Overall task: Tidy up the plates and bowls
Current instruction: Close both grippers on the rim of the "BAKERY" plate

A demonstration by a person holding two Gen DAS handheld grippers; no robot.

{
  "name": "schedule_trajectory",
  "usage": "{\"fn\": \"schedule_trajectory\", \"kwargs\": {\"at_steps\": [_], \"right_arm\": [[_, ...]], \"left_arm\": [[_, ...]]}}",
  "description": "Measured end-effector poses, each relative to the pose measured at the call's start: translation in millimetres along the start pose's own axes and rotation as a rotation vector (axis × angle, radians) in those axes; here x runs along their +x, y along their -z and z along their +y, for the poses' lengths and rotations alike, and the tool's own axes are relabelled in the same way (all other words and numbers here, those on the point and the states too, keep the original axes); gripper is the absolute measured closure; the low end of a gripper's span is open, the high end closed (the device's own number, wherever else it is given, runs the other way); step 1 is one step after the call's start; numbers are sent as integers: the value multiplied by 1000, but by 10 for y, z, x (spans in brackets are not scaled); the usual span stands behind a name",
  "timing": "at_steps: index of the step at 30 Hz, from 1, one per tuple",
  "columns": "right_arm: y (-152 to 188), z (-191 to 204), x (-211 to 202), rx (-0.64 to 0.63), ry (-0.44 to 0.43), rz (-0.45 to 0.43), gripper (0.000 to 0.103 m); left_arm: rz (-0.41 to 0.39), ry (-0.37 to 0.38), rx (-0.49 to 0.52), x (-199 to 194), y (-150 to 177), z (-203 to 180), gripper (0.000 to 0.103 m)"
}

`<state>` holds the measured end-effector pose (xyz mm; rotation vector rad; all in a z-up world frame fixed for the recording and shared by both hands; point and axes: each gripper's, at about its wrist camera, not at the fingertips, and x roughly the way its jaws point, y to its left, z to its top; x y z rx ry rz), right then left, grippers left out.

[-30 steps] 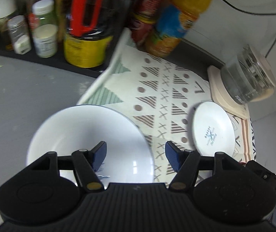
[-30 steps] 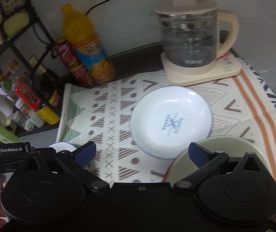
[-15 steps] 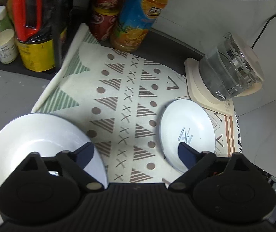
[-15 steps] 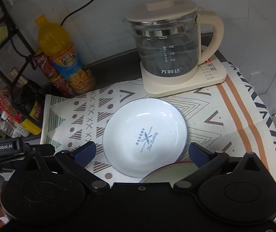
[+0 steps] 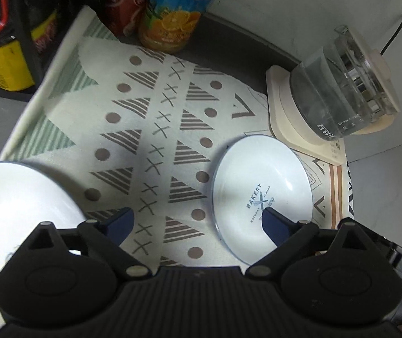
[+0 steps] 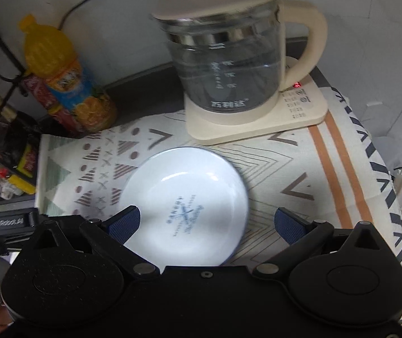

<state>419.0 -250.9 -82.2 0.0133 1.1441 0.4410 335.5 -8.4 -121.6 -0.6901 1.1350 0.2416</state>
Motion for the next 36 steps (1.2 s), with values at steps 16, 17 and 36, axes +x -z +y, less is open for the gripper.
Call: {"fn": "schedule_trajectory", "kwargs": {"at_steps": [16, 17, 36], "right_arm": [[-136, -413, 579, 125, -3, 177, 31], [-138, -433, 603, 136, -4, 183, 32], [-93, -600, 982, 250, -69, 306, 78]], "left_arm": [[41, -10, -75, 495, -29, -32, 17], [38, -9, -79, 508, -29, -29, 20], [102, 92, -180, 872, -37, -49, 82]]}}
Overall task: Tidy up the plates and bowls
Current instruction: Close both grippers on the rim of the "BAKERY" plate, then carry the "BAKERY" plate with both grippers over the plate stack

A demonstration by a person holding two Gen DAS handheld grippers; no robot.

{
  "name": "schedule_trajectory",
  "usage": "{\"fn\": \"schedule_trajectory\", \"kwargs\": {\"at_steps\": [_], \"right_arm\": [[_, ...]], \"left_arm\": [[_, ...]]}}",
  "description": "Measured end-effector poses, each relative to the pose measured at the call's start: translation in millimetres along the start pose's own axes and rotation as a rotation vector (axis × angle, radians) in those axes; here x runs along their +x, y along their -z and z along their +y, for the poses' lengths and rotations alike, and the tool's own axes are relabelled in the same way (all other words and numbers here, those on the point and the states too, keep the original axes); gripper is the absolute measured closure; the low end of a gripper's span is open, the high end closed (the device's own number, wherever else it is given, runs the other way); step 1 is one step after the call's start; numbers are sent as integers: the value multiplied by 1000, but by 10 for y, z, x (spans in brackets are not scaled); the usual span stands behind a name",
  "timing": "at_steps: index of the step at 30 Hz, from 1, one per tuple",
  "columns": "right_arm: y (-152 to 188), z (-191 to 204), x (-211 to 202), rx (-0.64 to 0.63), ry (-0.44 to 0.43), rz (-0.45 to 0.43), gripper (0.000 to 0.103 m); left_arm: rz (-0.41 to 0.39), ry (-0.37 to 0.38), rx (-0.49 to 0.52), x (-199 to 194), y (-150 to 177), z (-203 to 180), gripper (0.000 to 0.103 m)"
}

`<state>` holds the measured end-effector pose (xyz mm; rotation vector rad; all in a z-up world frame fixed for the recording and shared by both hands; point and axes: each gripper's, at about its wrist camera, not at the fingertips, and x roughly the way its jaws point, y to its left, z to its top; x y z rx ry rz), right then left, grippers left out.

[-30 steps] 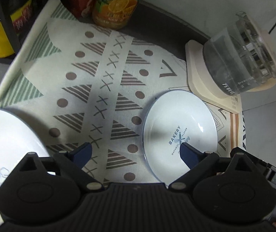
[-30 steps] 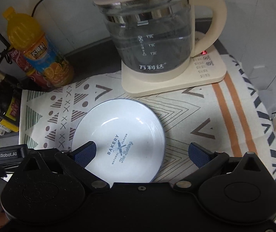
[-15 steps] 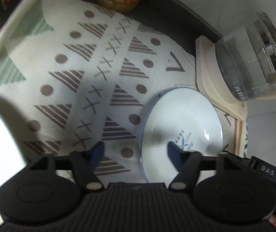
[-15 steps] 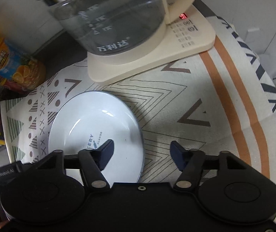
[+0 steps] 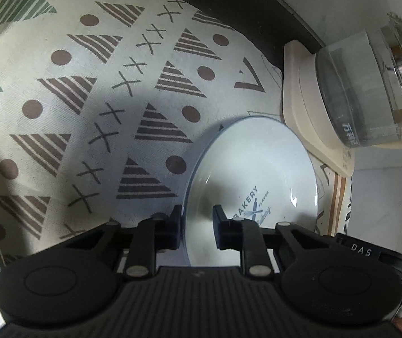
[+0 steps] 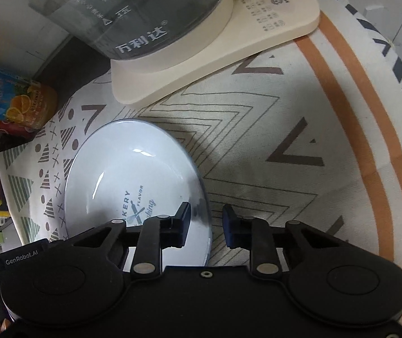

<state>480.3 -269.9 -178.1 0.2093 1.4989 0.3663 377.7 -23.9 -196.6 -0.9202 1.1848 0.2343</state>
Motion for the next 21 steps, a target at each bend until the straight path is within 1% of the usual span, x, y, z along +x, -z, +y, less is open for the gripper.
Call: {"fn": "schedule_trajectory", "kwargs": {"at_steps": [2, 3, 5, 9, 12, 14, 19, 21], "right_arm": [[-6, 6, 12, -3, -3, 5, 78], [-13, 6, 16, -2, -4, 4, 82], [-19, 0, 24, 4, -11, 5, 85], [4, 1, -7, -17, -18, -9, 87], [52, -7, -80, -21, -46, -33, 88], [82, 24, -134, -37, -69, -53, 90], [142, 150, -263, -78, -107, -98, 93], [172, 229, -294, -103, -102, -110, 93]], "left_arm": [[-4, 10, -5, 5, 7, 21, 85], [-5, 9, -3, 4, 13, 30, 86], [-7, 13, -3, 2, 18, 53, 90], [-19, 40, 22, -73, 11, 81, 90], [-39, 64, 42, -169, -3, 84, 90], [-59, 66, 54, -236, -11, 89, 90], [-79, 82, 45, -374, -60, 168, 90], [-87, 89, 46, -434, -71, 197, 90]]}}
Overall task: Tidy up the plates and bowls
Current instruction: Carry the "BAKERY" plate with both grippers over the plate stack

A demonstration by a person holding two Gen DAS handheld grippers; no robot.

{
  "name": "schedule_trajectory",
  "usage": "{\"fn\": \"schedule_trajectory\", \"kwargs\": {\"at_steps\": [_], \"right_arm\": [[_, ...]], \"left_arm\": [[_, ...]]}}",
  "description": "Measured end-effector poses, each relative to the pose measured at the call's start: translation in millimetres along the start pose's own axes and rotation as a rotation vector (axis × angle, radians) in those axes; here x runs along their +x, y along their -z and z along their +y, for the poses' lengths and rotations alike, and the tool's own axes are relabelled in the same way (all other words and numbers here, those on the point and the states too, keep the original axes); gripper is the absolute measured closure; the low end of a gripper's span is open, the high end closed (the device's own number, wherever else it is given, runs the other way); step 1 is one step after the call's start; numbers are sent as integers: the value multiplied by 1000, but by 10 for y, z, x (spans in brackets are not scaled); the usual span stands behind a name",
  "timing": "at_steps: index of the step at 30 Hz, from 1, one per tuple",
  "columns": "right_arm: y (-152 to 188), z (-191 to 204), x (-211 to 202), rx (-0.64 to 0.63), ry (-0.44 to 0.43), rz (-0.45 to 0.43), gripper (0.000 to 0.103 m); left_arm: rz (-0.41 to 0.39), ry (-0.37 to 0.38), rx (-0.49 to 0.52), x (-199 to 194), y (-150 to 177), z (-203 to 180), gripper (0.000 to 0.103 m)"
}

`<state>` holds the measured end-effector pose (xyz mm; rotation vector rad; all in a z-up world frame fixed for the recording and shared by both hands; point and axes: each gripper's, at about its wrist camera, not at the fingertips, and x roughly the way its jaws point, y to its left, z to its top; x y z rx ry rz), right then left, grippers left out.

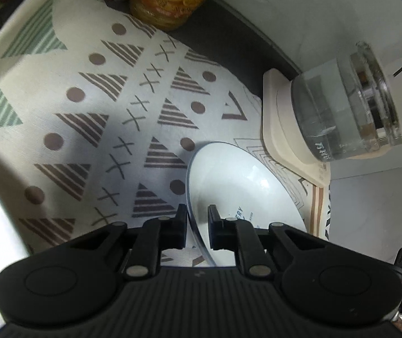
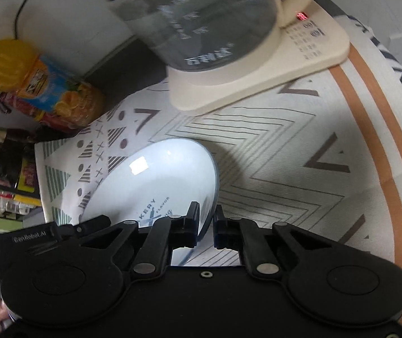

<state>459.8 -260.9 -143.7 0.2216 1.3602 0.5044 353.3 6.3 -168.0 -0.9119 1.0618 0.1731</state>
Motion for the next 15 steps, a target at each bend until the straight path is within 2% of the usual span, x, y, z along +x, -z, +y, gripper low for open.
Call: {"fn": "schedule_trajectory", "kwargs": {"at_steps": [15], "right_arm": [[349, 452, -94, -46, -43, -45, 93]], "left_arm": [[-59, 25, -9, -565, 96, 299, 90]]}}
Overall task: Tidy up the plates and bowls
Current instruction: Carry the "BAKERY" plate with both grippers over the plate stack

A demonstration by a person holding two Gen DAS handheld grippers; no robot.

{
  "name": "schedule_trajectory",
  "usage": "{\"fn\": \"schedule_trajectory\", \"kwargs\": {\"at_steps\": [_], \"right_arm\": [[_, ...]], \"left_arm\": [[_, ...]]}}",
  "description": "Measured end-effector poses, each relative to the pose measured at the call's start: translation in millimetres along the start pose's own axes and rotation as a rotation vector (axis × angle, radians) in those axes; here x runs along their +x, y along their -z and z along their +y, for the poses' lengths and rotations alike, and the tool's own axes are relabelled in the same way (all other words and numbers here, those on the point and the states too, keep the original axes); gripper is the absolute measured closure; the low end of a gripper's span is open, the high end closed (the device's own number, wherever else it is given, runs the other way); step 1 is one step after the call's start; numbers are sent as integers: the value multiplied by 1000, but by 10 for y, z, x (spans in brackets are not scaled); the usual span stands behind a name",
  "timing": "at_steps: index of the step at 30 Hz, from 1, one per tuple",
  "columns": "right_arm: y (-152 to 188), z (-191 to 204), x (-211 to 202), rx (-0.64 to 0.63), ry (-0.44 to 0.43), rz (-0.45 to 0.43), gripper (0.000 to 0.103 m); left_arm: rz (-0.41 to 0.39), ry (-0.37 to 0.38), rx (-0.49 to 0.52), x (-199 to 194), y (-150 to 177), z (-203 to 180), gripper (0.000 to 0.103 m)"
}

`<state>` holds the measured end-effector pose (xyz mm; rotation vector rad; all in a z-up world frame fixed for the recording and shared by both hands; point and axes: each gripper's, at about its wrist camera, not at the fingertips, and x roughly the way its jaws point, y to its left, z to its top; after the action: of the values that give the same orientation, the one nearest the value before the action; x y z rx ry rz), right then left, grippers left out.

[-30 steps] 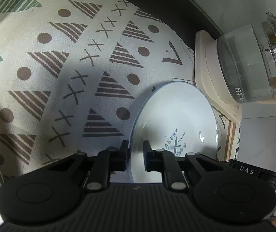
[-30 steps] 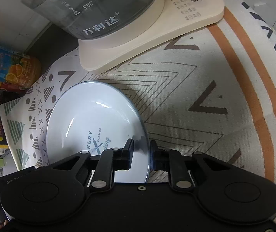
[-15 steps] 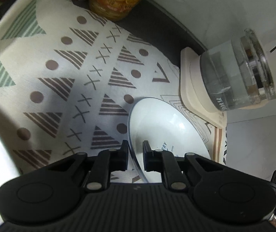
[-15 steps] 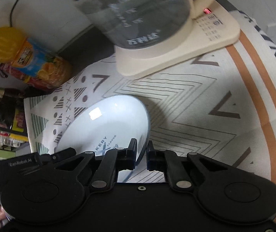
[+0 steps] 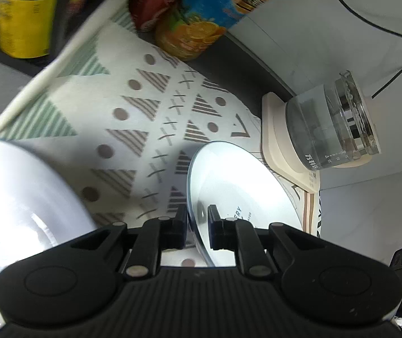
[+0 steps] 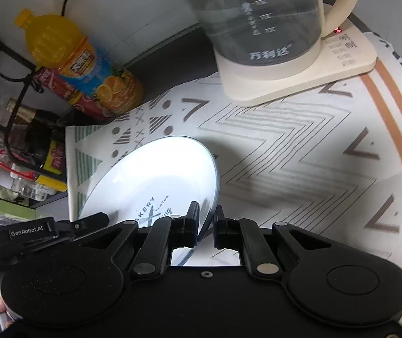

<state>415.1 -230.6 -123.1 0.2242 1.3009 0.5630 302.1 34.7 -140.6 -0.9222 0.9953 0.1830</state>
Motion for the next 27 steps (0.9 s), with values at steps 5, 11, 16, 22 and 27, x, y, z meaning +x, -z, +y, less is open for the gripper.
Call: {"fn": "schedule_trajectory", "kwargs": {"at_steps": [5, 11, 16, 22, 27], "right_arm": [[139, 205, -41, -24, -10, -6, 93], [337, 385, -74, -43, -24, -5, 93], [497, 519, -83, -48, -48, -3, 93], [709, 672, -58, -58, -65, 2, 93], [868, 789, -42, -77, -80, 6, 93]], "left_arm": [[-16, 6, -9, -213, 63, 159, 90], [-32, 5, -18, -444, 167, 351, 90], [-43, 5, -33, -632, 242, 546, 90], [-58, 1, -44, -833, 336, 744, 90], [-65, 0, -60, -959, 427, 931, 90]]}}
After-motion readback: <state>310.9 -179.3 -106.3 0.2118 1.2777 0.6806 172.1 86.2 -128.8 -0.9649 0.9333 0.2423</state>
